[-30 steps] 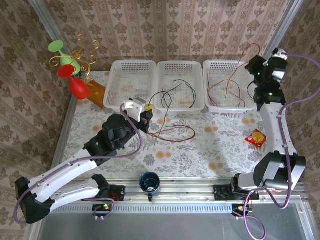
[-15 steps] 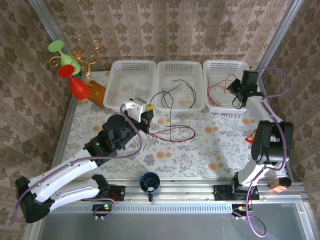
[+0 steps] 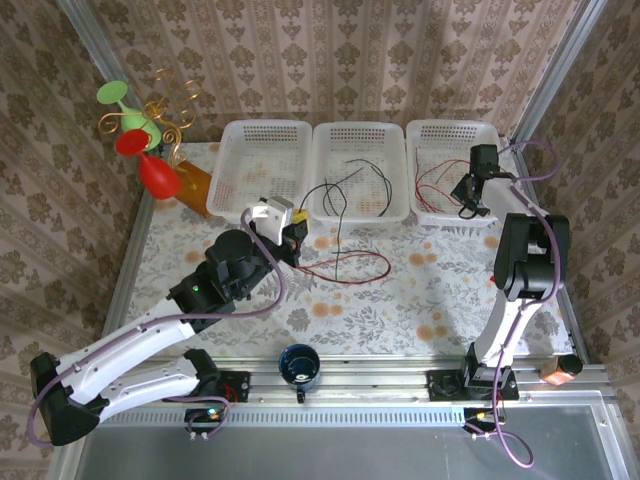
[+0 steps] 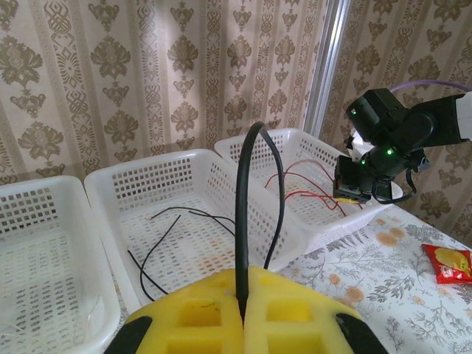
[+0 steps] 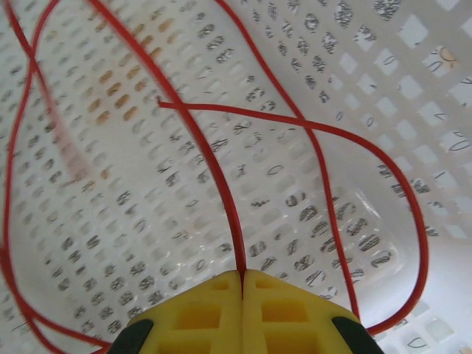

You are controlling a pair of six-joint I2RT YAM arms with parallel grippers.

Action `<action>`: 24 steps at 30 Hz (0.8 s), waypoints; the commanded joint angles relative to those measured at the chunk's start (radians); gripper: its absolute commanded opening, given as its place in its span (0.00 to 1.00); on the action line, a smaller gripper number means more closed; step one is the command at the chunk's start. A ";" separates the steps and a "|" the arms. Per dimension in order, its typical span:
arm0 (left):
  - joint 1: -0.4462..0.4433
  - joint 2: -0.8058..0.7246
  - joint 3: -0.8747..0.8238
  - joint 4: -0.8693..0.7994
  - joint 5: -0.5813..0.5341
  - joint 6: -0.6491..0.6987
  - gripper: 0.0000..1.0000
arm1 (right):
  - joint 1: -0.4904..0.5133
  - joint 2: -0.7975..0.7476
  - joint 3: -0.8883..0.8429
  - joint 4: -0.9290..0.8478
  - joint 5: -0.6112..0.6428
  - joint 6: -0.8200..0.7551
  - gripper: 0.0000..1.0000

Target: Untangle the cables

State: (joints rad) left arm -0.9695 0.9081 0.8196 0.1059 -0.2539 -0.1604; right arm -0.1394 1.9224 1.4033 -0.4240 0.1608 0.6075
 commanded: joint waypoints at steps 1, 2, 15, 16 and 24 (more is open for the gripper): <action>-0.009 0.002 0.028 0.023 -0.012 0.005 0.00 | 0.003 0.047 0.055 -0.098 0.063 0.028 0.00; -0.009 0.002 0.028 0.021 -0.012 0.005 0.00 | 0.004 0.054 0.064 -0.103 0.061 0.028 0.00; -0.021 0.019 0.041 0.017 -0.034 -0.010 0.00 | 0.003 0.174 0.255 -0.229 0.125 -0.047 0.01; -0.024 0.027 0.046 0.023 -0.033 -0.008 0.00 | 0.003 0.163 0.252 -0.224 0.121 -0.050 0.03; -0.038 0.096 0.117 0.032 -0.019 0.039 0.00 | 0.006 0.020 0.218 -0.194 0.102 -0.091 0.42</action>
State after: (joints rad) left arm -1.0012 0.9985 0.8856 0.1062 -0.2726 -0.1520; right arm -0.1394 2.0426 1.6215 -0.5926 0.2363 0.5457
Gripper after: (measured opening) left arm 0.053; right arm 0.403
